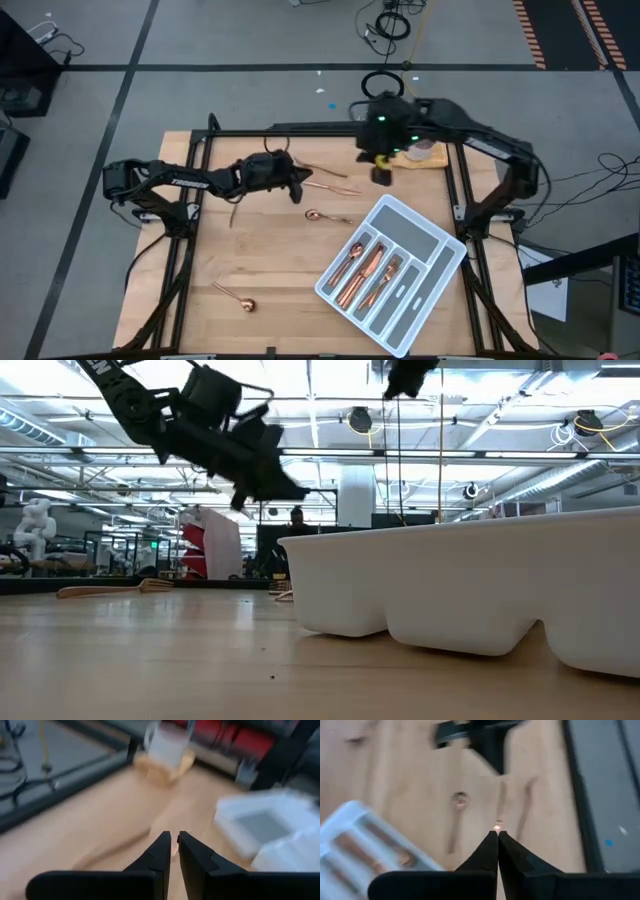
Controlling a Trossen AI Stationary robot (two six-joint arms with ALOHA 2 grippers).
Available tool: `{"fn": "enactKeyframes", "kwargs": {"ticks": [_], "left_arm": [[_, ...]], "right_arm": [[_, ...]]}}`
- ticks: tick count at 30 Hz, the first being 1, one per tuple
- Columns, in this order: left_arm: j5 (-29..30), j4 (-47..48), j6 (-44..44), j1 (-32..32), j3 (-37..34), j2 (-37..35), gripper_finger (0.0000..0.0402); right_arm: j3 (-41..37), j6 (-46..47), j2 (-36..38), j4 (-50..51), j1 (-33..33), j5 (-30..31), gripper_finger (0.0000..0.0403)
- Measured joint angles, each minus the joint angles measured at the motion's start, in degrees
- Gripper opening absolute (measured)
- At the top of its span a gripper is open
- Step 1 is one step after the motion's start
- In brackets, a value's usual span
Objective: Sort silverware
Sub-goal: Put the gold table knife into the cutlery tray with the other gold table knives
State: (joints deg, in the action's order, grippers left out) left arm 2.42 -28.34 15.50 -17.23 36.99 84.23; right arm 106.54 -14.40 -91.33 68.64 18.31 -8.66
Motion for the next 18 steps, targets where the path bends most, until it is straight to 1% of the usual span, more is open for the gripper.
{"fn": "enactKeyframes", "kwargs": {"ticks": [3, 5, 8, 10, 13, 16, 18], "left_arm": [[0.1, -8.1, 3.7, 0.0, 0.0, 0.0, 0.0043], [0.2, -13.4, 5.0, 0.0, 0.0, 0.0, 0.0043], [0.2, -19.2, 4.4, 0.0, 0.0, 0.0, 0.0043], [0.2, -22.6, 3.7, 0.0, 0.0, 0.0, 0.0043], [0.0, -26.7, 3.7, 0.0, 0.0, 0.0, 0.0043], [-2.3, -29.2, 3.9, -0.3, 0.0, 0.0, 0.0043], [-4.3, -30.0, 6.3, -0.7, 0.0, 0.0, 0.0043]], "right_arm": [[0.0, -3.2, 3.1, 3.0, 0.0, -6.1, 0.0], [-0.1, -4.9, 5.2, 4.3, 0.3, -9.2, 0.0], [-0.4, -5.4, 8.6, 4.6, 0.9, -11.2, 0.0], [-2.2, -5.4, 11.4, 4.0, 1.5, -11.4, 0.0], [-7.6, -4.9, 16.5, -0.2, 2.5, -12.4, 0.0], [-16.7, -2.9, 23.0, -7.7, 3.6, -12.9, 0.0], [-23.6, -0.5, 27.6, -14.5, 4.3, -12.8, 0.0]]}}
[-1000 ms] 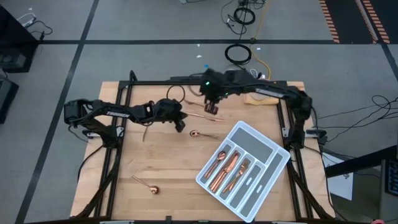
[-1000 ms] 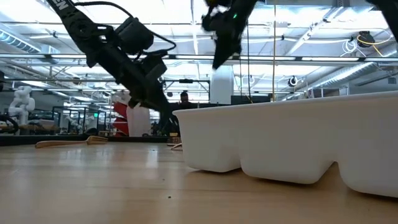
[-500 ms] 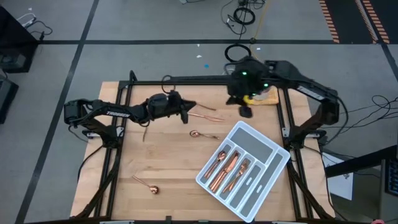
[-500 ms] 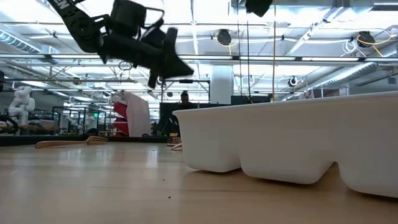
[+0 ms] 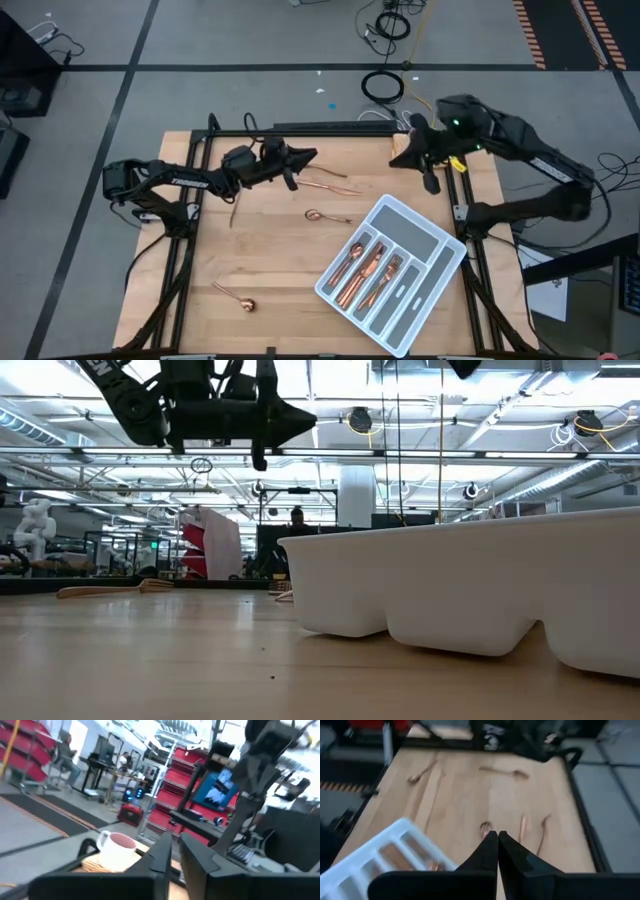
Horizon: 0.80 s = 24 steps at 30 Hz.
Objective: Sort silverware
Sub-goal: Put the gold table knife into the cutlery tray with the other gold table knives
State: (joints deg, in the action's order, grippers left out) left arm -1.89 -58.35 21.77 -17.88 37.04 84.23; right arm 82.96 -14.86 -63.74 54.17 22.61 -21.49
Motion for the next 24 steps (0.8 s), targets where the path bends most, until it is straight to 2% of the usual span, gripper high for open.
{"fn": "enactKeyframes", "kwargs": {"ticks": [3, 6, 11, 13, 15, 17, 20, 24], "left_arm": [[-0.8, 0.0, 4.4, -0.5, 0.0, 0.0, 0.0043], [-0.9, -0.1, 7.7, -1.1, 0.0, 0.0, 0.0043], [-1.0, -0.1, 15.3, -3.0, 0.0, 0.0, 0.0043], [-1.0, 0.0, 15.8, -3.3, 0.0, 0.0, 0.0043], [-1.0, 0.1, 15.2, -3.6, 0.0, 0.0, 0.0043], [-0.1, 0.1, 15.0, -3.9, 0.0, 0.0, 0.0043], [2.5, 0.2, 15.4, -4.0, 0.0, 0.0, 0.0043], [3.6, -0.8, 23.5, -3.9, 0.0, 0.0, 0.0043]], "right_arm": [[-9.8, 3.5, 5.8, -10.2, 0.9, 0.6, 0.0], [-17.1, 6.0, 10.4, -14.6, 1.7, 1.3, 0.0], [-26.1, 14.9, 16.4, -9.6, 1.8, 12.0, 0.0], [-28.8, 18.1, 18.3, -6.8, 1.8, 16.1, 0.0], [-31.1, 21.0, 19.7, -2.7, 1.8, 17.4, 0.0], [-32.9, 25.1, 20.4, -1.4, 1.8, 17.3, 0.0], [-34.9, 27.5, 20.4, -6.6, 1.7, 15.3, 0.0], [-37.1, 20.1, 22.0, -23.4, 0.4, 1.9, 0.0]]}}
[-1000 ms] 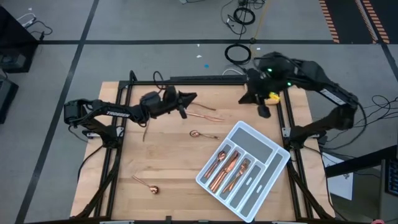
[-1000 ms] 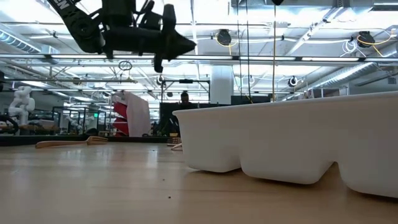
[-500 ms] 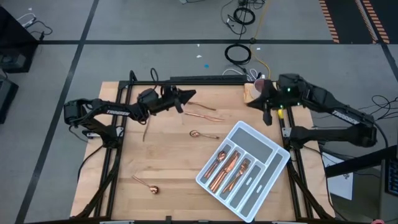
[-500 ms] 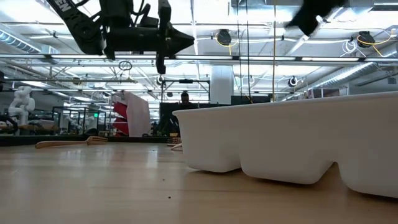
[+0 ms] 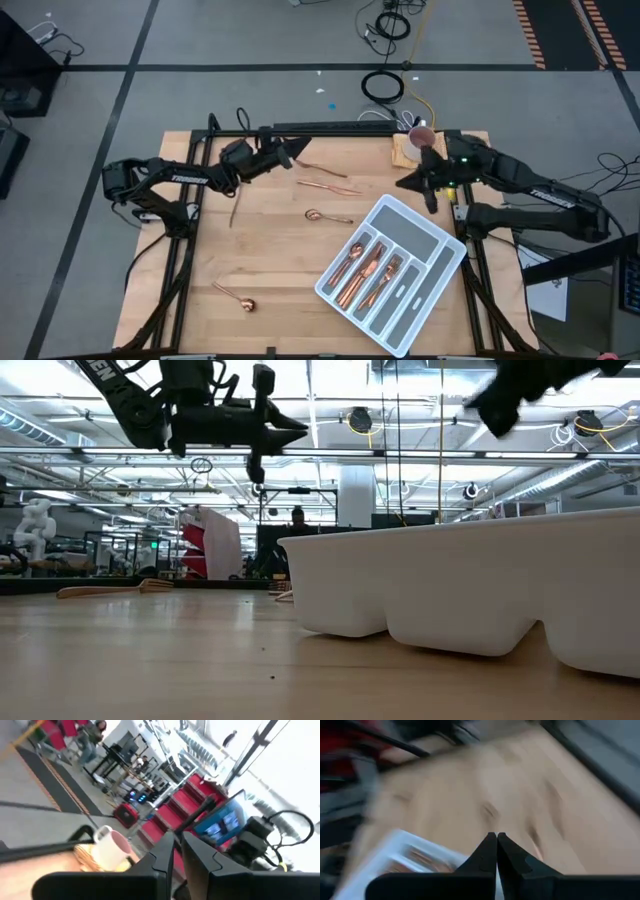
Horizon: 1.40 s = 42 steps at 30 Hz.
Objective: Sort silverware
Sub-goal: Put the gold table knife into the cutlery tray with the other gold table knives
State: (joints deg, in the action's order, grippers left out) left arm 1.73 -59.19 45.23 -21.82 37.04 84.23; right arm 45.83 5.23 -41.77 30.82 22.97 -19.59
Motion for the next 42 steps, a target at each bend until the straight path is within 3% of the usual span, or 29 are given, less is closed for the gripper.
{"fn": "enactKeyframes", "kwargs": {"ticks": [4, 11, 14, 17, 22, 26, 28, 35, 42], "left_arm": [[-3.7, -0.4, 1.8, -1.0, 0.0, 0.0, 0.0043], [-19.9, 0.0, 7.3, -7.5, 1.6, 0.0, 0.0043], [-27.2, 5.2, 4.7, -9.9, 4.9, 0.0, 0.0043], [-31.2, 17.6, -1.8, -12.1, 9.4, 0.0, 0.0043], [-31.2, 35.9, -16.3, -13.8, 14.9, 0.0, 0.0043], [-28.7, 40.0, -24.0, -14.8, 15.7, 0.0, 0.0043], [-27.9, 43.6, -28.5, -15.2, 17.0, 0.0, 0.0043], [-22.5, 65.6, -51.2, -15.7, 25.2, 0.5, 0.0043], [-25.5, 66.1, -54.9, -16.0, 27.3, 0.9, 0.0043]], "right_arm": [[-0.2, -7.7, 3.3, -5.5, -0.6, -7.0, 0.0], [-0.8, -14.1, 12.0, 4.2, -0.5, -5.7, 0.0], [-3.6, -14.2, 16.4, 0.4, -0.6, -5.9, 0.0], [-8.2, -11.4, 20.6, -7.9, -0.6, -5.9, 0.0], [-18.1, -0.2, 25.2, -23.3, -0.6, -1.2, 0.0], [-23.5, 11.3, 25.1, -31.0, -0.6, 6.0, 0.0], [-24.7, 16.1, 24.4, -34.0, -0.5, 6.7, 0.0], [-25.1, 17.7, 21.9, -36.9, -0.6, 9.7, 0.0], [-25.1, 16.3, 21.9, -36.6, -0.6, 13.9, 0.0031]]}}
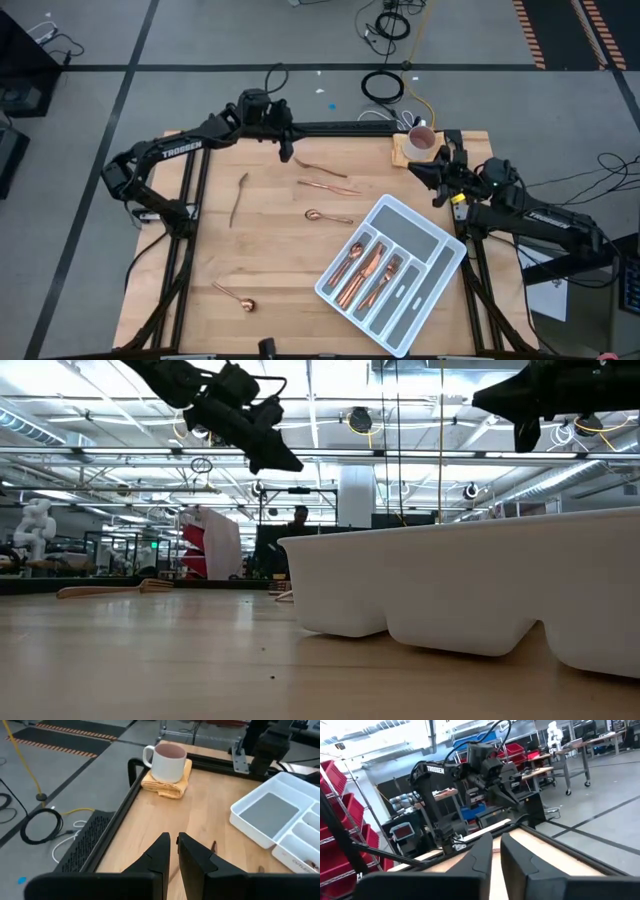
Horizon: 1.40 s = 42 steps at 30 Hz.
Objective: Sort silverware
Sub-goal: Put the gold table knife into the cutlery tray with the other gold table knives
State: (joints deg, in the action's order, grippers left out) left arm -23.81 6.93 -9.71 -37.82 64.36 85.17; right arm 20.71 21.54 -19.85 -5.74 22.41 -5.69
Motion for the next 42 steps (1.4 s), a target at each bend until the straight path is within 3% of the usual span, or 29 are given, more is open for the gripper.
{"fn": "enactKeyframes", "kwargs": {"ticks": [4, 8, 11, 16, 28, 34, 36, 38, 42], "left_arm": [[0.2, -0.1, 0.6, 0.5, 0.0, 0.0, 0.0043], [5.7, -0.6, 1.8, 1.5, 0.0, 0.0, 0.0043], [7.7, -1.8, 2.2, 1.9, 0.0, 0.0, 0.0043], [7.7, -6.0, 12.3, 2.9, 0.0, 0.0, 0.0043], [10.6, -6.5, 9.1, 3.0, -0.2, 0.0, 0.0043], [10.6, -6.5, 14.4, 3.1, -0.3, 0.0, 0.0043], [10.1, -6.5, 14.6, 3.1, -0.3, 0.0, 0.0043], [6.9, -6.6, 13.4, 3.1, -0.3, 0.0, 0.0043], [-4.1, -7.1, 16.7, 2.1, -0.3, 0.1, 0.0043]], "right_arm": [[0.0, -0.3, 0.0, -0.1, 0.0, 0.0, 0.0056], [0.0, -1.5, 0.0, -0.1, 0.0, 2.9, 0.0067], [0.0, 4.7, 0.0, -0.1, -0.1, 2.4, 0.0067], [0.0, 10.9, 0.0, -0.1, -0.1, 1.8, 0.0067], [0.0, 4.9, 0.0, 0.0, -0.1, 1.2, 0.0066], [0.0, 7.8, 0.1, -0.4, 0.0, 1.0, 0.0066], [0.0, 7.3, 0.1, -0.5, -0.1, -1.7, 0.0066], [0.0, 5.6, 0.4, -2.2, -0.1, -8.1, 0.0066], [0.1, 4.2, 2.7, -7.0, -0.1, -18.7, 0.0066]]}}
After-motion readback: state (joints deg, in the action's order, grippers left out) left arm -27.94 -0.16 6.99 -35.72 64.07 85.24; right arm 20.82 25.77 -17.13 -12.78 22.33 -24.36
